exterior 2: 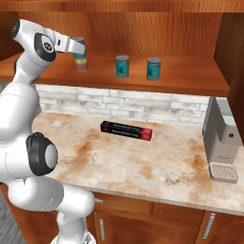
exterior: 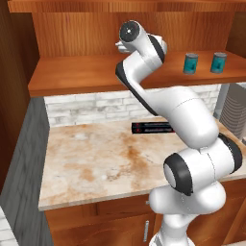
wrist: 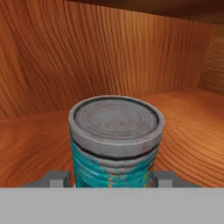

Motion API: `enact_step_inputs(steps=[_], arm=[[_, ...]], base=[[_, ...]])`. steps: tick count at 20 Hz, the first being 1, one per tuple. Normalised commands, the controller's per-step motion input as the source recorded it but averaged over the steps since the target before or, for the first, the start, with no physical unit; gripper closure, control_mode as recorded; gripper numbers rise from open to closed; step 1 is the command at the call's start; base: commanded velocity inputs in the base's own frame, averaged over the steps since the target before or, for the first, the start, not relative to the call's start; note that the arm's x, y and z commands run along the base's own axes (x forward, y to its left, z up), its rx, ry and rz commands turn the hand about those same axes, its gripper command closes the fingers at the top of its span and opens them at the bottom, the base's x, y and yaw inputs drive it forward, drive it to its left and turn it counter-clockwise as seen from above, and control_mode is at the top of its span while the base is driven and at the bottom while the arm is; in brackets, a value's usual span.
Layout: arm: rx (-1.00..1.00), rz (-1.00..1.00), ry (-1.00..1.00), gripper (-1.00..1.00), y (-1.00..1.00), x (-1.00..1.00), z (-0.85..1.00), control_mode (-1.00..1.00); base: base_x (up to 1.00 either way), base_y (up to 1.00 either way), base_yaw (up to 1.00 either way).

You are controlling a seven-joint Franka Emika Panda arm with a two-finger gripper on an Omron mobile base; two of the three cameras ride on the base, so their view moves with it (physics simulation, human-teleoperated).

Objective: Stack two cans on top of the other two cans in the cabinet.

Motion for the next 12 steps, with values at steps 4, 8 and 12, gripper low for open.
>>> enact_step_inputs(steps=[4,8,12], arm=[[0.00,0.01,0.00,-1.00,-0.01,0.02,-0.02,-1.00],[0.00,0.04,0.00,-1.00,0.00,0.01,-0.02,-1.00],[0.00,0.08,0.00,-1.00,0.00,0.01,0.00,-1.00]], base=[[0.00,0.00,0.00],[0.00,0.00,0.00],[0.00,0.00,0.00]])
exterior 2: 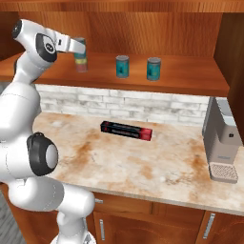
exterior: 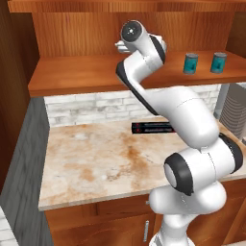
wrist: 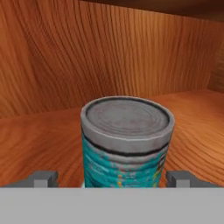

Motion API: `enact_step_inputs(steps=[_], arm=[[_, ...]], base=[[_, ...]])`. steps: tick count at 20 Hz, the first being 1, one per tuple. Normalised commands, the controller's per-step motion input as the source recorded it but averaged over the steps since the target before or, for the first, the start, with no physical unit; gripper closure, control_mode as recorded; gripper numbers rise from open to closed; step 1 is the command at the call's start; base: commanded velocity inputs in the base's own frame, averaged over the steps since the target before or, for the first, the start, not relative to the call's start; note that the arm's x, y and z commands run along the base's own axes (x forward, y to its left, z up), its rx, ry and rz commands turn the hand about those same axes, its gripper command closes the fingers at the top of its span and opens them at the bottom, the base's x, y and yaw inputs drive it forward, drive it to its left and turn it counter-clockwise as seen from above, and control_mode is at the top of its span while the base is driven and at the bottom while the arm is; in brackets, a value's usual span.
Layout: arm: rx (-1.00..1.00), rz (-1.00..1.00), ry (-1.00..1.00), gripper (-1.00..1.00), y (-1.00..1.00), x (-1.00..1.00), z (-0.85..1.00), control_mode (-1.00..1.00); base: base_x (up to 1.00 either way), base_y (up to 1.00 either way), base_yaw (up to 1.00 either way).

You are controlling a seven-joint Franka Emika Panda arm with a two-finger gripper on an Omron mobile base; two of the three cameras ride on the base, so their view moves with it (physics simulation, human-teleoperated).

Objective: Stack two cans on top of the other two cans in the cabinet.

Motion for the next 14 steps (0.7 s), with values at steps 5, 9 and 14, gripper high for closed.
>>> enact_step_inputs(steps=[5,9,14], arm=[[0.00,0.08,0.00,-1.00,-0.08,-0.02,0.00,-1.00],[0.00,0.04,0.00,-1.00,-0.09,-0.19,-0.05,-1.00],[0.00,0.02,0.00,-1.00,0.00,-0.25,-0.15,-1.00]], base=[[0.00,0.00,0.00],[0.00,0.00,0.00],[0.00,0.00,0.00]])
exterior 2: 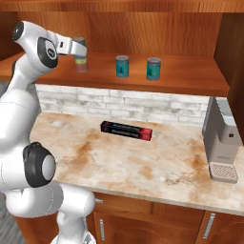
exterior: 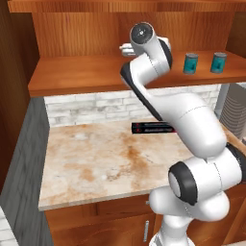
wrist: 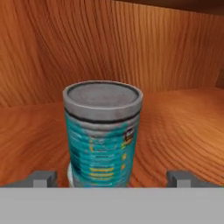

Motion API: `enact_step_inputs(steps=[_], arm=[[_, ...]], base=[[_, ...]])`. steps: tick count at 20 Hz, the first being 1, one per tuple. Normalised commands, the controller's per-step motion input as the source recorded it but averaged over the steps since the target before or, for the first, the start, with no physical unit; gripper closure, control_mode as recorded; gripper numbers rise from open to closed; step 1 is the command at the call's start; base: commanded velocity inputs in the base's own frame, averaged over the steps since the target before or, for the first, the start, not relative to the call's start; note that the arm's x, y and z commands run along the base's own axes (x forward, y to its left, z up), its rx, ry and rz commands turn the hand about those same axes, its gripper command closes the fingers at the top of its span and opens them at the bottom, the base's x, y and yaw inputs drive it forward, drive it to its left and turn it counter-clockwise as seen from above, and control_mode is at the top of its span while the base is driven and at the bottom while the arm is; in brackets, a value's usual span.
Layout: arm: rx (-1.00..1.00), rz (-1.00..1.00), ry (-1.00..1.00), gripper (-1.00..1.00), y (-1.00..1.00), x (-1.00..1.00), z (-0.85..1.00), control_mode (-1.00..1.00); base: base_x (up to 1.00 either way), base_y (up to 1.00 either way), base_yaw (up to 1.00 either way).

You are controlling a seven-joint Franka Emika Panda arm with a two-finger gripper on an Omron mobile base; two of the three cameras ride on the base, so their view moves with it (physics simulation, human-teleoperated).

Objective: Stack two cans on top of the other two cans in the cabinet.

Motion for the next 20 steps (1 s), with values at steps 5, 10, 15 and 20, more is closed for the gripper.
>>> enact_step_inputs(steps=[5,10,15,20], arm=[[0.00,0.00,0.00,-1.00,0.00,-0.33,-0.05,-1.00],[0.00,0.00,0.00,-1.00,-0.23,-0.46,0.00,-1.00],[-0.01,-0.08,0.07,-1.00,-0.38,-0.38,0.00,-1.00],[-0.02,-0.02,0.13,-1.00,-0.44,-0.19,-0.01,-1.00]], base=[[0.00,0.00,0.00],[0.00,0.00,0.00],[0.00,0.00,0.00],[0.00,0.00,0.00]])
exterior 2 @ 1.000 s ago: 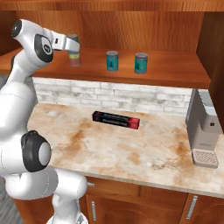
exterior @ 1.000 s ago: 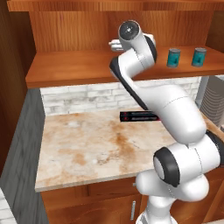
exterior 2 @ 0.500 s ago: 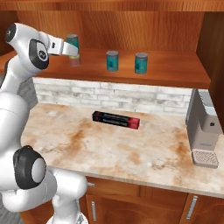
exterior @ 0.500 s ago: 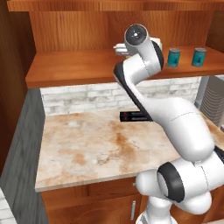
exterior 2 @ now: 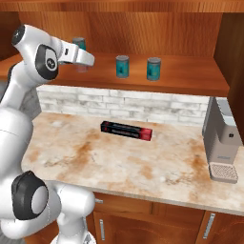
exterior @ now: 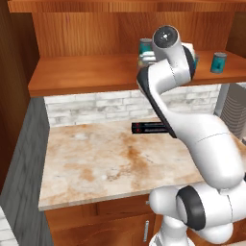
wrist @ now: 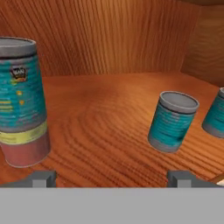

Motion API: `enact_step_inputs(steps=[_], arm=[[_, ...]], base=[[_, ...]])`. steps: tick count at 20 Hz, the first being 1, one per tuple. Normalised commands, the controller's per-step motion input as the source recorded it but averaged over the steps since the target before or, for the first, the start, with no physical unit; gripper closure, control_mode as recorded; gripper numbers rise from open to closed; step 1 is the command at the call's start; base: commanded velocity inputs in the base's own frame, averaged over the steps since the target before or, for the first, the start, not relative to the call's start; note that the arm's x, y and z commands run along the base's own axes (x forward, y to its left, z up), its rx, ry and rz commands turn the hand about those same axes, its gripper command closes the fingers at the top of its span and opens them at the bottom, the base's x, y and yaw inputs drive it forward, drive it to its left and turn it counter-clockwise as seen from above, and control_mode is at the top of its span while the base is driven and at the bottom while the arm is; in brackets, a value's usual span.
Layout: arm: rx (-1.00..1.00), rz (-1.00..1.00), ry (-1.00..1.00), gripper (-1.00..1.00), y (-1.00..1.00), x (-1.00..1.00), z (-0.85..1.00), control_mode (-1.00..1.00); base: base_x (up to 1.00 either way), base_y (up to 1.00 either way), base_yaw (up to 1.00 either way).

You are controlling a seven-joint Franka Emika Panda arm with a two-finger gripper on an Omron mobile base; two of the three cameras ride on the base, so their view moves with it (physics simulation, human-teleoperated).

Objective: Stack two cans on top of the other two cans in the cabinet.

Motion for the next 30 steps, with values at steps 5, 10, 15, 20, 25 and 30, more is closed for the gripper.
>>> enact_step_inputs(steps=[5,10,15,20,25,30], arm=[[0.00,0.00,0.03,-1.00,-0.45,-0.08,-0.06,-1.00],[0.00,0.00,0.00,-1.00,-0.47,-0.13,-0.08,-1.00],[0.01,0.00,-0.09,-1.00,-0.37,-0.16,-0.23,-1.00],[0.04,0.00,-0.12,-1.00,-0.33,0.03,-0.23,-1.00],[0.00,0.00,-0.03,-1.00,-0.25,0.18,-0.08,-1.00],[0.01,0.01,-0.02,-1.00,-0.02,0.26,0.00,-1.00]], base=[[0.00,0.00,0.00],[0.00,0.00,0.00],[0.00,0.00,0.00],[0.00,0.00,0.00],[0.00,0.00,0.00],[0.00,0.00,0.00]])
